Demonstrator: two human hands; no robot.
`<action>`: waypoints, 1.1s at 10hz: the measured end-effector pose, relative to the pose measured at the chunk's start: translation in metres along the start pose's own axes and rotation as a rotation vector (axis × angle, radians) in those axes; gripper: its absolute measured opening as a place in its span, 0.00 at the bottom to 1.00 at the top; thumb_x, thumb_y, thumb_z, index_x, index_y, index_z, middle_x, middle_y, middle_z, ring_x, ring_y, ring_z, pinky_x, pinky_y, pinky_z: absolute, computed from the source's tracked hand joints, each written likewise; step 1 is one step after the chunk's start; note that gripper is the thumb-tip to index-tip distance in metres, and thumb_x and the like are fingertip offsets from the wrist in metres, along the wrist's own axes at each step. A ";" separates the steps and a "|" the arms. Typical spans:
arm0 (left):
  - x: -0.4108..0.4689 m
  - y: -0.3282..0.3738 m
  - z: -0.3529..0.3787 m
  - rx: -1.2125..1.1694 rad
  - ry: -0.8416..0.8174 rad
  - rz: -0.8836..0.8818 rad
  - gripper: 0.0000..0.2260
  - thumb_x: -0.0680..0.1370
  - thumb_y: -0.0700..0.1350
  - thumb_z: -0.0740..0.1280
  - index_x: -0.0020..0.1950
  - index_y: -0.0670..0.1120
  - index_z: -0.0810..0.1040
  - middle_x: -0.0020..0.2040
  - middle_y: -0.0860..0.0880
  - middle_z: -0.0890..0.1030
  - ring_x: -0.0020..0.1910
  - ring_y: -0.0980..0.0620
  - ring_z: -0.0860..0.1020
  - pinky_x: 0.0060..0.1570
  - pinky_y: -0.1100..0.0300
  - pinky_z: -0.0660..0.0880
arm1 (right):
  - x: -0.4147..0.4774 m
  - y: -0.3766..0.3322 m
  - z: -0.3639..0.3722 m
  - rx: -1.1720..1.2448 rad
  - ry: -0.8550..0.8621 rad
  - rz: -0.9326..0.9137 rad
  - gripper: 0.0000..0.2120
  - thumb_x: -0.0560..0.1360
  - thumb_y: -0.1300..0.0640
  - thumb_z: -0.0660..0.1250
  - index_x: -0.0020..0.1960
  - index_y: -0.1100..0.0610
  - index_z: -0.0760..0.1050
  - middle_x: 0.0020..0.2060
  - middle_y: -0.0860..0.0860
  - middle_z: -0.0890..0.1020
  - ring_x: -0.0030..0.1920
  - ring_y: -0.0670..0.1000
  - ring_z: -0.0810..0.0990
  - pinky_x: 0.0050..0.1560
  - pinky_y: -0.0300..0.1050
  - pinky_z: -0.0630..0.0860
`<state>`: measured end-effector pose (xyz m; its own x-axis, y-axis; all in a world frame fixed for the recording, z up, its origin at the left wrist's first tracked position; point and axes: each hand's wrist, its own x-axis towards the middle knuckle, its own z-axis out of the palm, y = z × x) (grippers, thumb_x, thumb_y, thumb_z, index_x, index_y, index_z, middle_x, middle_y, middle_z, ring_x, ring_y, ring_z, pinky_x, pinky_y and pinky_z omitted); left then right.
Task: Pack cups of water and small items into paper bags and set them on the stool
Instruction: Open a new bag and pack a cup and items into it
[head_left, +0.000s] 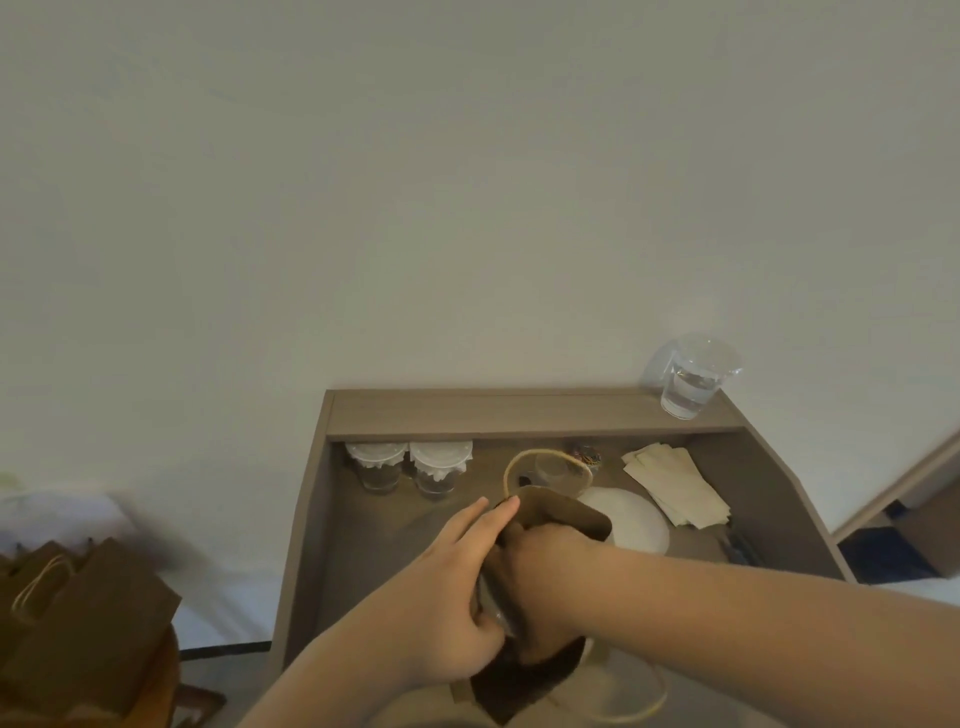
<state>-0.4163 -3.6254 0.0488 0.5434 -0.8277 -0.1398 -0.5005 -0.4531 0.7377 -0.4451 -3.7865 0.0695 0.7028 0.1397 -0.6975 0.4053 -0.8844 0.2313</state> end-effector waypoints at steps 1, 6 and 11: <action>-0.002 0.005 -0.001 0.004 0.018 -0.019 0.43 0.75 0.44 0.64 0.82 0.69 0.45 0.83 0.64 0.46 0.80 0.56 0.60 0.72 0.65 0.63 | 0.010 -0.001 -0.003 -0.123 -0.044 0.010 0.29 0.83 0.41 0.64 0.78 0.56 0.70 0.69 0.58 0.76 0.69 0.64 0.74 0.71 0.67 0.72; 0.011 0.016 -0.003 0.029 -0.002 -0.096 0.44 0.75 0.39 0.62 0.79 0.74 0.46 0.83 0.63 0.49 0.76 0.47 0.69 0.70 0.55 0.72 | 0.025 0.012 0.022 0.302 -0.002 0.306 0.12 0.84 0.57 0.64 0.64 0.59 0.79 0.59 0.60 0.83 0.60 0.64 0.83 0.57 0.60 0.80; 0.023 0.013 -0.017 0.325 0.025 -0.083 0.40 0.75 0.63 0.69 0.78 0.72 0.46 0.82 0.62 0.42 0.79 0.49 0.63 0.79 0.48 0.63 | -0.104 0.067 0.006 0.768 0.480 0.179 0.13 0.85 0.44 0.61 0.67 0.40 0.77 0.58 0.36 0.82 0.58 0.38 0.79 0.59 0.37 0.76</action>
<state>-0.3985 -3.6444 0.0665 0.6059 -0.7769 -0.1710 -0.6401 -0.6038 0.4750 -0.4946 -3.8629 0.1530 0.9542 -0.0093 -0.2990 -0.1108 -0.9394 -0.3244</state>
